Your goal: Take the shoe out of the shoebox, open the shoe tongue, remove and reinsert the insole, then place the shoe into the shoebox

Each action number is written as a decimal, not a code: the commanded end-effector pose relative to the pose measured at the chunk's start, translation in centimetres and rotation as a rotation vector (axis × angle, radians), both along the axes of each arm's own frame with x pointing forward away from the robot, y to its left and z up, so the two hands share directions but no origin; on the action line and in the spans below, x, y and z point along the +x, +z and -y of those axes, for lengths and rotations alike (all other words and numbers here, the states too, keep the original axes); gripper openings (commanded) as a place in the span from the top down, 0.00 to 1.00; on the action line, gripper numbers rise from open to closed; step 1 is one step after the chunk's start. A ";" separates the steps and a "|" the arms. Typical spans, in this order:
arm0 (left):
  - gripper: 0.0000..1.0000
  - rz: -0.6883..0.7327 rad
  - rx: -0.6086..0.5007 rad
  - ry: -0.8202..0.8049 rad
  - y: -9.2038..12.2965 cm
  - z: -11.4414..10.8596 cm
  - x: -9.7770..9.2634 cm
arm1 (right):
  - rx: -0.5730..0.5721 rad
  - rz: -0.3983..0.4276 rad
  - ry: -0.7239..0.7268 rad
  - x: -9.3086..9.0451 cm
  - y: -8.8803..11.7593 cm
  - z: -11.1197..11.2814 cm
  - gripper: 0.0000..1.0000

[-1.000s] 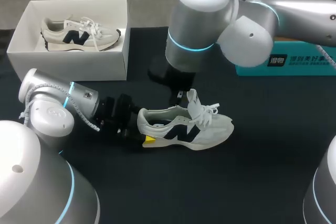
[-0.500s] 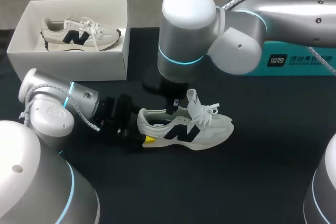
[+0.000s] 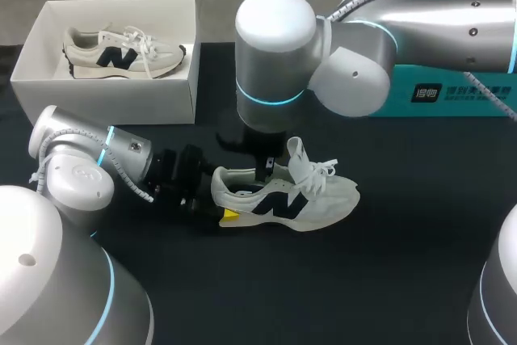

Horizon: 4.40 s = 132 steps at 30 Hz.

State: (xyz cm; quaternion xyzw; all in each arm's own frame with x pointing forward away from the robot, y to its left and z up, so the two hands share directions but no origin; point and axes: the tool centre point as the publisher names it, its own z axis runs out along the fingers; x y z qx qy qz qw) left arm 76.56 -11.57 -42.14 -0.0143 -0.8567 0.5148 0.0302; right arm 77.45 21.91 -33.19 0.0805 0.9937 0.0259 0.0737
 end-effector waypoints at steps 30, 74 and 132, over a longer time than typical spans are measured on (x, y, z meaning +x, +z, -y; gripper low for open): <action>1.00 0.000 0.002 0.002 -0.3 0.1 0.0 | 0.044 -0.206 -0.055 0.5 -4.5 0.1 1.00; 1.00 0.000 0.002 0.002 -0.3 0.1 0.0 | -0.010 -0.040 -0.069 0.7 -7.0 0.4 0.94; 1.00 0.000 0.002 0.002 -0.3 0.1 0.0 | -0.113 -0.353 -0.075 -0.8 -13.7 1.8 1.00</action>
